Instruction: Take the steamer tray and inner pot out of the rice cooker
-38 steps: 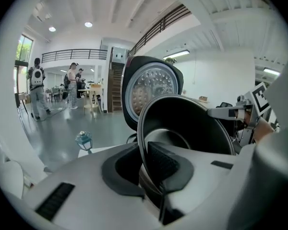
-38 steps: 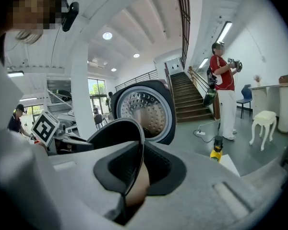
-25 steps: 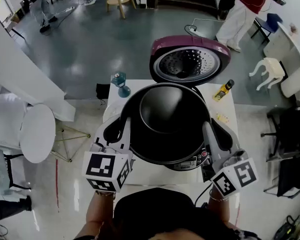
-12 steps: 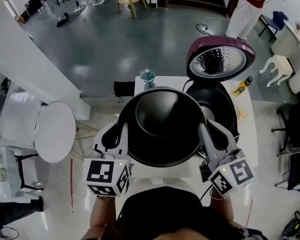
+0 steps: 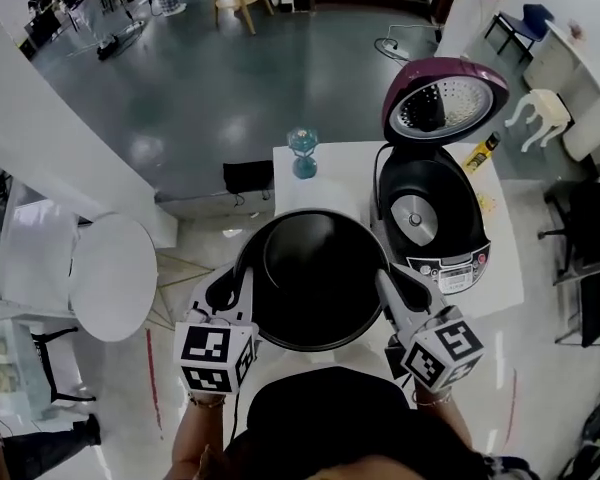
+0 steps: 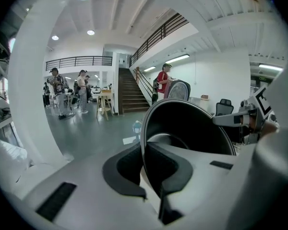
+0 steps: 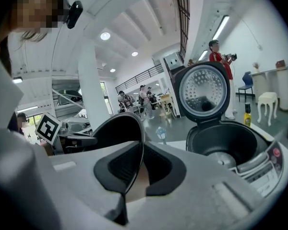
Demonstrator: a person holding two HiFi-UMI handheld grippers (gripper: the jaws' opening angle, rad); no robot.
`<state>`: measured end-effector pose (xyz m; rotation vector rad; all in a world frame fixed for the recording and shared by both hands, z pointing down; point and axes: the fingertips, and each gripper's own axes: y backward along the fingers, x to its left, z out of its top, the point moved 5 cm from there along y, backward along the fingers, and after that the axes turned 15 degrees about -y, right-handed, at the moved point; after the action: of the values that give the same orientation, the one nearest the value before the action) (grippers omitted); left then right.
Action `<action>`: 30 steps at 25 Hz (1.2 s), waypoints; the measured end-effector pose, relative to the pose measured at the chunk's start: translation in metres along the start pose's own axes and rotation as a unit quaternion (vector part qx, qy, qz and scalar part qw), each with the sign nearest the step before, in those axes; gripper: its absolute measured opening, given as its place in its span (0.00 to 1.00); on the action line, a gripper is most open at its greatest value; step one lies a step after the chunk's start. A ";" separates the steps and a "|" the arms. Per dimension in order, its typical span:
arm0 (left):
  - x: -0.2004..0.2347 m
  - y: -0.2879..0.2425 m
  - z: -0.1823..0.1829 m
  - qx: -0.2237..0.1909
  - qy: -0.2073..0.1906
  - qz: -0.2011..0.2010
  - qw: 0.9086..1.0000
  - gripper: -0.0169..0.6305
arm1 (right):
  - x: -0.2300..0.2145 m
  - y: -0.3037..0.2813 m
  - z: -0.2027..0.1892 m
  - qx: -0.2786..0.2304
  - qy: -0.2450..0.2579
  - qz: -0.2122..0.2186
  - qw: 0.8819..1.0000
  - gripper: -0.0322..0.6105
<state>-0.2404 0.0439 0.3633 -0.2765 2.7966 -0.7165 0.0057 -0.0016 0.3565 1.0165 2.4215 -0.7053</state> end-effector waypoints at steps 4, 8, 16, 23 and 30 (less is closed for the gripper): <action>-0.005 -0.012 -0.030 0.020 0.000 -0.031 0.999 0.05 | -0.010 0.000 -0.033 0.017 -0.028 -0.028 0.999 0.11; -0.011 -0.026 -0.051 0.049 -0.006 -0.067 0.997 0.05 | -0.020 0.002 -0.059 0.026 -0.062 -0.061 0.996 0.11; -0.031 -0.053 -0.077 0.096 -0.038 -0.132 0.986 0.05 | -0.042 0.013 -0.100 0.040 -0.114 -0.115 0.986 0.11; -0.051 -0.076 -0.101 0.135 -0.055 -0.177 0.973 0.05 | -0.062 0.023 -0.134 0.052 -0.163 -0.150 0.974 0.11; -0.063 -0.095 -0.114 0.162 -0.067 -0.201 0.964 0.06 | -0.081 0.022 -0.151 0.065 -0.190 -0.172 0.965 0.11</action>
<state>-0.2009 0.0284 0.5188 -0.8065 2.4635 -1.1787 0.0470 0.0584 0.5134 0.4472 2.2458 -1.0783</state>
